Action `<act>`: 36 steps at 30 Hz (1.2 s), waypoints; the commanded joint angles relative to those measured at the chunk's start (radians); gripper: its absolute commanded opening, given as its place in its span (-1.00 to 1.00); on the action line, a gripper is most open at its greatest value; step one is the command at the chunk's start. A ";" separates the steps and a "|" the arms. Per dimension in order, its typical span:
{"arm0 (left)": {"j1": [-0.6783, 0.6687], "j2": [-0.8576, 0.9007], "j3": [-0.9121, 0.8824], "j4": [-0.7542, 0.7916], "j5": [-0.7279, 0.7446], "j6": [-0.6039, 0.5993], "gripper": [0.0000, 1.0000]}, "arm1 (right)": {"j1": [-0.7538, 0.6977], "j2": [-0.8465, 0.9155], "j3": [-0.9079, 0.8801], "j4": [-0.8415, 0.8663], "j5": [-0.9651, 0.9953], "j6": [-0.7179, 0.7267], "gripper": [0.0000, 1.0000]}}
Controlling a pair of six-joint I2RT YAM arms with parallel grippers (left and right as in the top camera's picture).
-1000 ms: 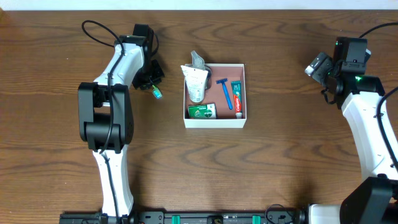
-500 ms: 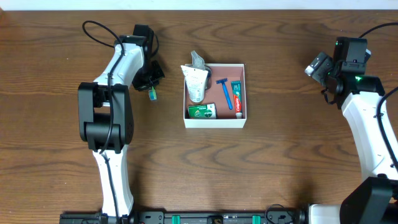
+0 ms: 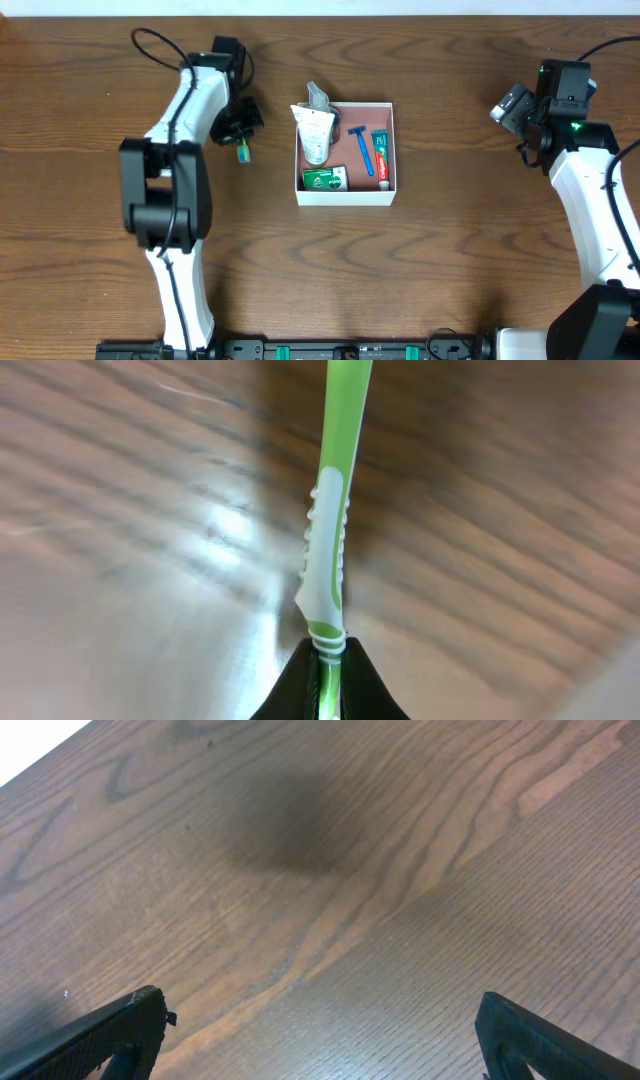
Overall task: Pack container
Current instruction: 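Carry the toothbrush over the box and lower it inside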
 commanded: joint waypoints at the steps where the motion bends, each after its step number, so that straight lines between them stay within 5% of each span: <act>1: 0.003 -0.185 0.027 -0.029 -0.019 0.044 -0.88 | -0.009 0.005 0.003 -0.001 0.003 -0.013 0.98; 10: -0.058 -0.508 0.027 -0.087 -0.011 0.051 -0.88 | -0.009 0.005 0.003 -0.001 0.003 -0.013 0.98; 17: -0.243 -0.666 0.027 -0.084 -0.011 -0.021 -0.88 | -0.009 0.005 0.003 -0.001 0.003 -0.013 0.98; 36: -0.618 -0.490 0.023 0.028 -0.030 -0.206 -0.88 | -0.009 0.005 0.003 -0.001 0.003 -0.013 0.99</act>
